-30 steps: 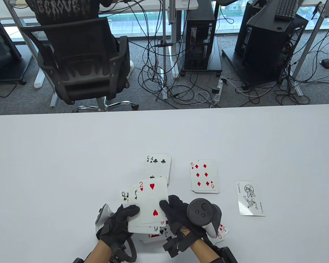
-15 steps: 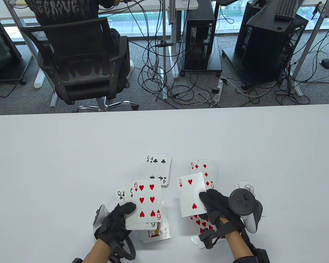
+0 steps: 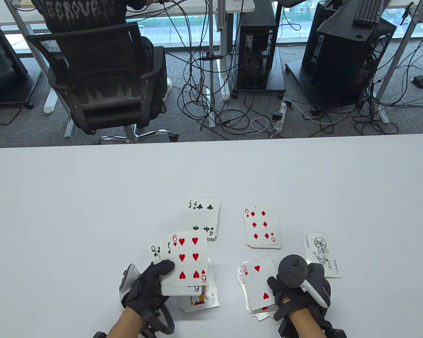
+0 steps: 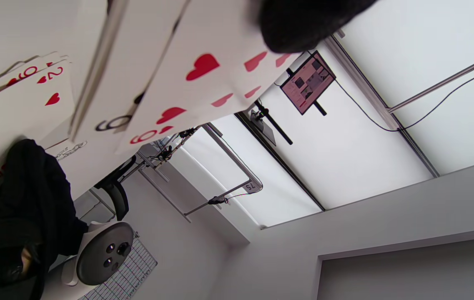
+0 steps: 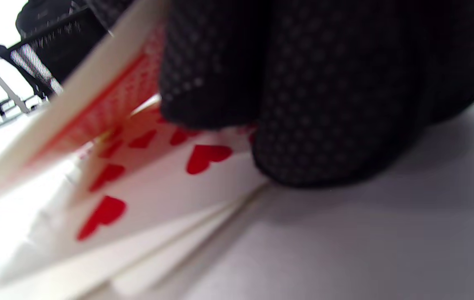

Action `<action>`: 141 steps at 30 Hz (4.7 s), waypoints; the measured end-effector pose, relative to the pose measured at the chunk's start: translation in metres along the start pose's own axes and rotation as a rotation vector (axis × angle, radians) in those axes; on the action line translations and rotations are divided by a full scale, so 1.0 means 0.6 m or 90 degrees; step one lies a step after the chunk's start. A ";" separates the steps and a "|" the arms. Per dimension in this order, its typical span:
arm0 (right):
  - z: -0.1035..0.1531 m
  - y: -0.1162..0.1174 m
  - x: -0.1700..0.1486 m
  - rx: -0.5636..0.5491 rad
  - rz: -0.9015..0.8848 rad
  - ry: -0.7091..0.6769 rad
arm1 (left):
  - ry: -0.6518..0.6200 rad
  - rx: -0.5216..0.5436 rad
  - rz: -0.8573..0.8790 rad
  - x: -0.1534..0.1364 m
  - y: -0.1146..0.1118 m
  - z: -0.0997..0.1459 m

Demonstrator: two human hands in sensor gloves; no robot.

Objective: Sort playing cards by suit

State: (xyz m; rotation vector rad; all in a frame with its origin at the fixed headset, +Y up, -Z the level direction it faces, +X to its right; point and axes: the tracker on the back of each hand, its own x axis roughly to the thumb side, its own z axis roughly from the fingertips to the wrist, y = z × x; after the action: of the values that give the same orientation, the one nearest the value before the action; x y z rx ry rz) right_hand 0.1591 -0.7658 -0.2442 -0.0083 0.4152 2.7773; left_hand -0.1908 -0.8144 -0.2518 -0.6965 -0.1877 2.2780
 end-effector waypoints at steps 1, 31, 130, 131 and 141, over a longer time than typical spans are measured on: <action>-0.001 0.003 0.005 0.007 0.035 -0.001 | 0.001 0.001 0.000 0.000 0.000 0.000; 0.005 -0.037 0.191 -0.155 -0.211 -0.288 | 0.011 -0.004 -0.009 -0.002 -0.001 0.000; 0.003 0.005 0.263 -0.128 -0.223 -0.356 | -0.005 0.008 0.002 0.001 -0.003 0.001; 0.003 0.009 0.264 -0.110 -0.217 -0.354 | -0.006 0.012 0.004 0.001 -0.002 0.001; -0.001 0.021 0.253 -0.178 -0.285 -0.328 | -0.015 0.013 0.012 0.001 -0.001 0.001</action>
State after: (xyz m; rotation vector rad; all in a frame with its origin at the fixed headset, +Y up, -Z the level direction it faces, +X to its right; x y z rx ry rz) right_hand 0.0116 -0.7284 -0.2494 0.4762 -0.1007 2.2569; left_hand -0.1913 -0.8138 -0.2513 -0.6636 -0.1697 2.3042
